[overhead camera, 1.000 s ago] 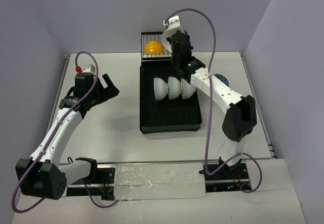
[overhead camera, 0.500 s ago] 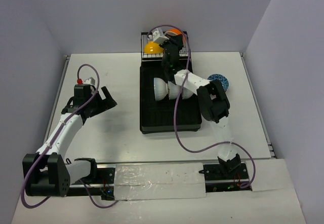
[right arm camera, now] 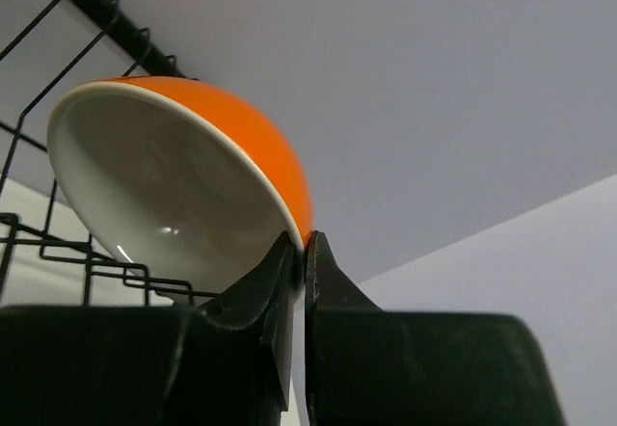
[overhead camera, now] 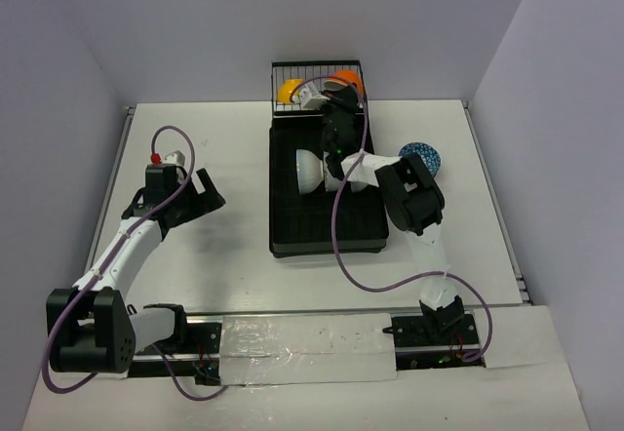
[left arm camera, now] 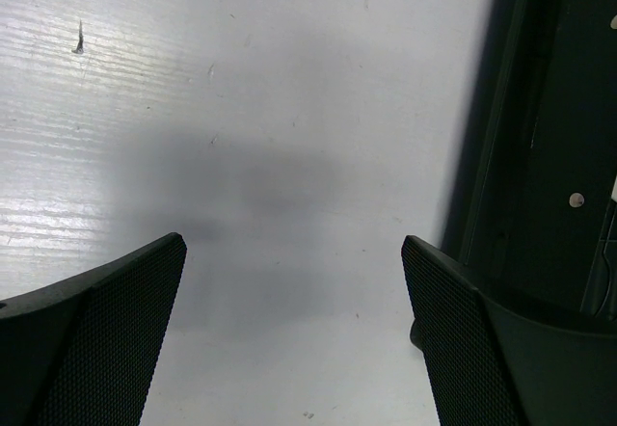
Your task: Load the bowls into the dish rack
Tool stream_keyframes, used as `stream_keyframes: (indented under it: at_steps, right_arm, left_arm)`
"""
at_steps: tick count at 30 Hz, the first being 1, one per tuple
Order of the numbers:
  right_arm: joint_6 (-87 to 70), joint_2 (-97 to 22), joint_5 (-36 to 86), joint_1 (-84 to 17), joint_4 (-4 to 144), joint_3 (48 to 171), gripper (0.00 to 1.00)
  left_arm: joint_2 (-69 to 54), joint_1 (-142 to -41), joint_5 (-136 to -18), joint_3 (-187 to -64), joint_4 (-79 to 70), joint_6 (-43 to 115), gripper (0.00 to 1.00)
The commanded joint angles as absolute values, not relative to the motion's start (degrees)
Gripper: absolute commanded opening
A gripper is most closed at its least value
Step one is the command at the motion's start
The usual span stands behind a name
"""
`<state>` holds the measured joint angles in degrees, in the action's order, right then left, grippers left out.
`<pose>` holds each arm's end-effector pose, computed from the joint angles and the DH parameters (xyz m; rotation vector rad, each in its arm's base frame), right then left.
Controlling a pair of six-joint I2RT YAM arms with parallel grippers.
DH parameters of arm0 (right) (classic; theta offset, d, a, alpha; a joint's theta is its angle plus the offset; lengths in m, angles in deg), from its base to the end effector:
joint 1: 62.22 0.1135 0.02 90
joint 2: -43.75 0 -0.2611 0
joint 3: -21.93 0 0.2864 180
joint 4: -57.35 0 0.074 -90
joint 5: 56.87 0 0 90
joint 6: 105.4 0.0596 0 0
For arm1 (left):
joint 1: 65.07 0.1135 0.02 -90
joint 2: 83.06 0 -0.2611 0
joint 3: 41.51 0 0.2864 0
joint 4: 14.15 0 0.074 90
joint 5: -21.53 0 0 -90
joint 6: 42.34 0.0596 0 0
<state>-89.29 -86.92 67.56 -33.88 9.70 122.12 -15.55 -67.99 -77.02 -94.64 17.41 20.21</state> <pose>0.5042 0.2336 0.2026 -0.6655 1.2344 -1.0479 0.2892 -0.0236 0.1881 -0.4394 2.3633 -0.4280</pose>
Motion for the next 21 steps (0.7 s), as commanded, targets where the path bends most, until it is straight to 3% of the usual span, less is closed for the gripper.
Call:
stream_keyframes:
  at_steps: [1, 11, 21]
  right_arm:
    - [-90.2, -84.3, 67.1, -34.0, 0.0, 119.4, 0.0]
    - [-89.8, -81.8, 66.3, -33.7, -4.1, 115.2, 0.14]
    - [-89.1, -79.6, 64.9, -32.7, -2.0, 112.0, 0.17]
  left_arm:
    - [-15.6, -67.8, -75.6, -94.6, 15.2, 21.6, 0.99]
    - [-15.0, -67.7, -75.1, -95.2, 15.2, 21.6, 0.99]
    - [-16.5, -67.5, -73.1, -95.3, 15.7, 21.7, 0.99]
